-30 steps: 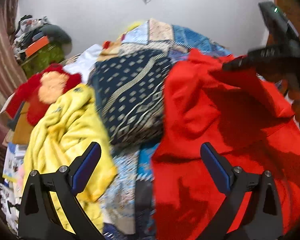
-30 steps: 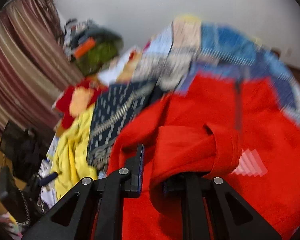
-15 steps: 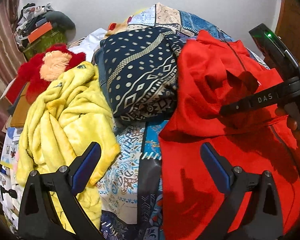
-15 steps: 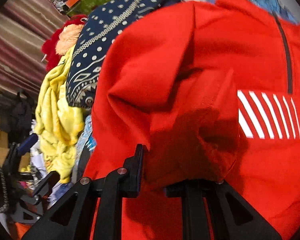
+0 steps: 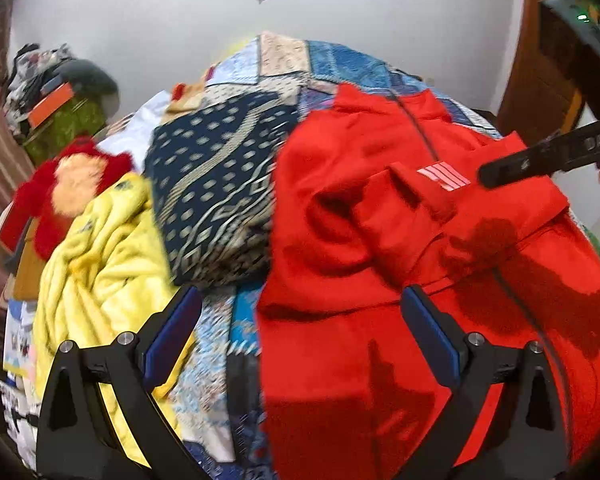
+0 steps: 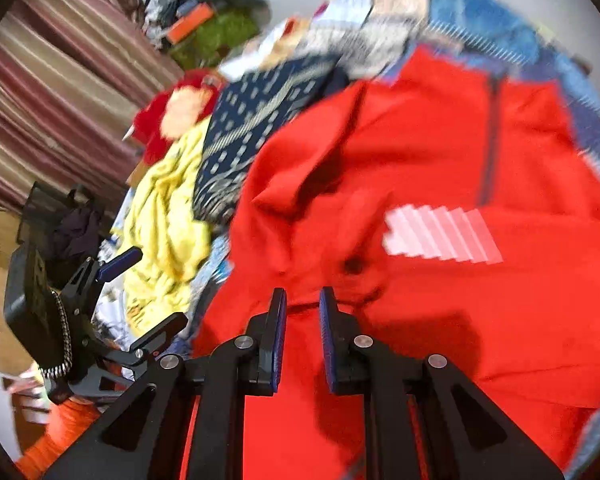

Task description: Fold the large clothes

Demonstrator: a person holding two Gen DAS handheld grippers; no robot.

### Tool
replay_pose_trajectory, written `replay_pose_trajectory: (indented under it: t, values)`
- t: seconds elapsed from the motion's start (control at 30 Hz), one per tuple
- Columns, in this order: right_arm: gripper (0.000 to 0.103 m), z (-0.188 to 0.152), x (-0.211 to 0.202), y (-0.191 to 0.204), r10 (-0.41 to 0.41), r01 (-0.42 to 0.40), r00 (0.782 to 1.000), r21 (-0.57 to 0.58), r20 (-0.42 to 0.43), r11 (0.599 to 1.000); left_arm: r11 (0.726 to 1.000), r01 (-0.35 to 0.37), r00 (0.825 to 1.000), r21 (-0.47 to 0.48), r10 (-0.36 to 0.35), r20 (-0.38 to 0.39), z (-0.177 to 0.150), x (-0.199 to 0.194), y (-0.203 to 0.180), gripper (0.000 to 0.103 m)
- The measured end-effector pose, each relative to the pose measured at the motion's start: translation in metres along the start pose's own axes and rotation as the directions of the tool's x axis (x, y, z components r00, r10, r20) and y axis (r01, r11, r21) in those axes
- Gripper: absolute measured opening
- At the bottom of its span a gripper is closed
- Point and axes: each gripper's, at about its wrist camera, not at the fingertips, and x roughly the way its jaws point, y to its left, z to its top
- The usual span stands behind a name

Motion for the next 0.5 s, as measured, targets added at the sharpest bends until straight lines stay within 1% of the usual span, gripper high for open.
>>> replay_pose_trajectory:
  t: [0.07, 0.17, 0.23, 0.27, 0.33, 0.37, 0.4, 0.47, 0.5]
  values:
    - [0.013, -0.006, -0.02, -0.016, -0.076, 0.076, 0.996, -0.005, 0.046, 0.997, 1.0, 0.021, 1.0, 0.017, -0.021, -0.002, 0.01, 0.009, -0.014, 0.101]
    - [0.013, -0.018, -0.045, -0.046, -0.185, 0.186, 0.978, -0.001, 0.094, 0.983, 0.998, 0.045, 0.999, 0.048, -0.045, -0.019, 0.023, 0.027, -0.037, 0.101]
    - [0.013, -0.027, -0.055, -0.069, -0.234, 0.233, 0.967, 0.019, 0.101, 0.972, 0.995, 0.064, 0.997, 0.075, -0.061, -0.039, 0.029, 0.04, -0.053, 0.101]
    - [0.013, -0.033, -0.059, -0.084, -0.258, 0.256, 0.961, 0.035, 0.098, 0.966, 0.992, 0.076, 0.996, 0.103, -0.07, -0.055, 0.032, 0.05, -0.065, 0.101]
    - [0.013, -0.042, -0.062, -0.106, -0.285, 0.28, 0.954, 0.061, 0.09, 0.958, 0.986, 0.069, 0.996, 0.153, -0.058, -0.074, 0.034, 0.066, -0.082, 0.101]
    - [0.013, -0.048, -0.061, -0.121, -0.301, 0.294, 0.951, 0.082, 0.079, 0.952, 0.981, 0.038, 0.996, 0.192, -0.023, -0.082, 0.034, 0.078, -0.093, 0.098]
    - [0.013, -0.053, -0.06, -0.13, -0.31, 0.303, 0.948, 0.096, 0.07, 0.948, 0.975, 0.011, 0.996, 0.22, 0.008, -0.085, 0.034, 0.088, -0.1, 0.093]
    - [0.013, -0.064, -0.057, -0.15, -0.331, 0.322, 0.942, 0.125, 0.051, 0.938, 0.959, -0.047, 0.991, 0.279, 0.08, -0.11, 0.032, 0.109, -0.112, 0.066]
    - [0.013, -0.07, -0.056, -0.161, -0.339, 0.331, 0.94, 0.138, 0.042, 0.934, 0.95, -0.075, 0.987, 0.304, 0.115, -0.117, 0.032, 0.118, -0.117, 0.06]
